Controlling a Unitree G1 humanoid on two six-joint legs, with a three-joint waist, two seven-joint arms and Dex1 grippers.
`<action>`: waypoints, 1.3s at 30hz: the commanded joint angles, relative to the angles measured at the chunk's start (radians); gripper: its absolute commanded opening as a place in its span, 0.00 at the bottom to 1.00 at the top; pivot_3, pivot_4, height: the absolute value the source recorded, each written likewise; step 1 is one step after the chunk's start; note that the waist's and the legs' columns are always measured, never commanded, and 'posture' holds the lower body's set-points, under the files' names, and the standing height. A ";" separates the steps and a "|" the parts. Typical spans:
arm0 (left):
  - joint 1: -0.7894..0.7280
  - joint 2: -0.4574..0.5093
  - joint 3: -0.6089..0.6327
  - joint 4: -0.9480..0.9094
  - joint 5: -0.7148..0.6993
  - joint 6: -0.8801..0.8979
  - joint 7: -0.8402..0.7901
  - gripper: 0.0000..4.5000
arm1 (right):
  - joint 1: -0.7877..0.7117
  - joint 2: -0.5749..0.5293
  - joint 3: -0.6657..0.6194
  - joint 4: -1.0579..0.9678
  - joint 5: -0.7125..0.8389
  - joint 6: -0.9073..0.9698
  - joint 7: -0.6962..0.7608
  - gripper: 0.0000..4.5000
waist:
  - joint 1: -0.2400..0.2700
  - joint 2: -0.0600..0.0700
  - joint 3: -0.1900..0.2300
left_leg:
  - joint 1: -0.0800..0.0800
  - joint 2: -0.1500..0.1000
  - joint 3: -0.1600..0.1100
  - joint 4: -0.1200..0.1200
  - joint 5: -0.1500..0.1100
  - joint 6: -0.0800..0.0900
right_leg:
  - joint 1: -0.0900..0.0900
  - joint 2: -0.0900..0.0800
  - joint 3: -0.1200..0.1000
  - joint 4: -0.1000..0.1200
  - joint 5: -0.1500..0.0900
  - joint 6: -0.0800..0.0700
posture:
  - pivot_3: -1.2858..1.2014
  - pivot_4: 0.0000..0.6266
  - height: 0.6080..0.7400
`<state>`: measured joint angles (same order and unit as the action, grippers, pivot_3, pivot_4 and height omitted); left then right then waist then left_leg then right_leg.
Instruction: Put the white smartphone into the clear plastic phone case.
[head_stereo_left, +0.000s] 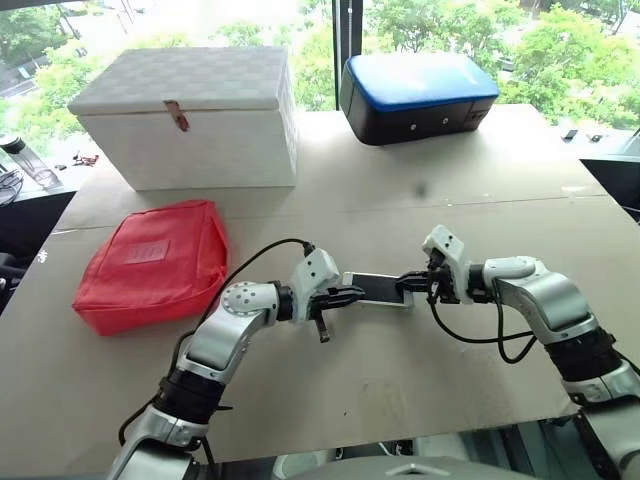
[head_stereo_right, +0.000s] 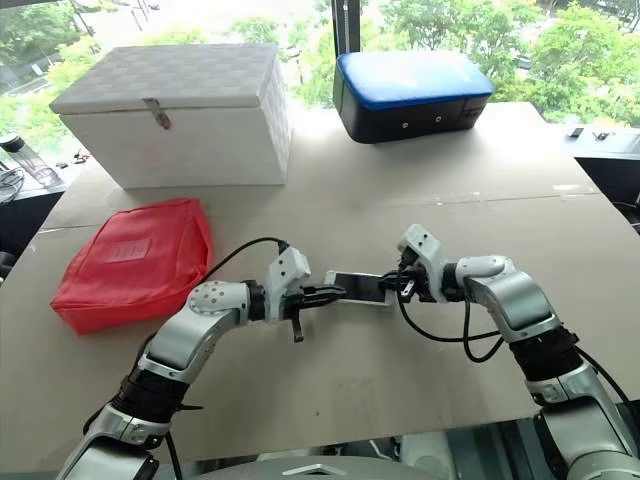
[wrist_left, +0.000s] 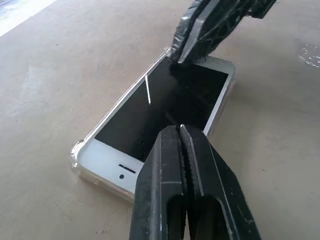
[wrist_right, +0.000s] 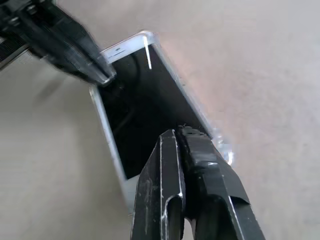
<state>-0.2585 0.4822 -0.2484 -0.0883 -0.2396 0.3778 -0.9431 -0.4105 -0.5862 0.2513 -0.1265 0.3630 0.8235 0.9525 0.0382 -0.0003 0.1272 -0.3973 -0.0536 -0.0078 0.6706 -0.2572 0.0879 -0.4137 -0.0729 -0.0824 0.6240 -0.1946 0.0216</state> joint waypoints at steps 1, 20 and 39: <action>0.005 -0.007 -0.010 0.009 0.007 -0.006 0.004 0.02 | 0.022 -0.032 0.091 -0.014 -0.026 0.036 0.031 0.00 | 0.000 0.000 0.001 | 0.000 0.000 0.000 -0.001 0.000 0.000 | 0.000 0.000 0.000 0.000 0.000 0.000 | 0.52 0.24 1.00; 0.024 -0.247 0.326 -0.073 -0.155 -0.146 0.338 0.19 | 0.126 0.196 -0.254 -0.082 0.072 -0.277 -0.188 0.00 | -0.001 -0.004 0.023 | -0.005 0.000 0.000 -0.001 -0.003 -0.004 | -0.003 -0.001 0.000 -0.004 0.004 0.006 | 0.52 0.24 1.00; 0.761 0.004 0.516 -0.566 -0.354 0.006 0.221 1.00 | 0.674 -0.003 -0.605 -0.359 -0.005 -0.517 -0.231 0.99 | 0.000 0.003 0.033 | -0.016 -0.001 0.001 -0.002 -0.006 -0.002 | -0.012 0.000 0.001 -0.013 -0.001 0.002 | 0.52 0.24 1.00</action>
<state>0.4836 0.4785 0.2618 -0.6051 -0.5895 0.4152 -0.7008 0.2592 -0.5682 -0.3025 -0.4836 0.3593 0.3554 0.7006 0.0382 0.0023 0.1603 -0.4132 -0.0536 -0.0072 0.6689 -0.2630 0.0855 -0.4263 -0.0727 -0.0813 0.6109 -0.1953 0.0233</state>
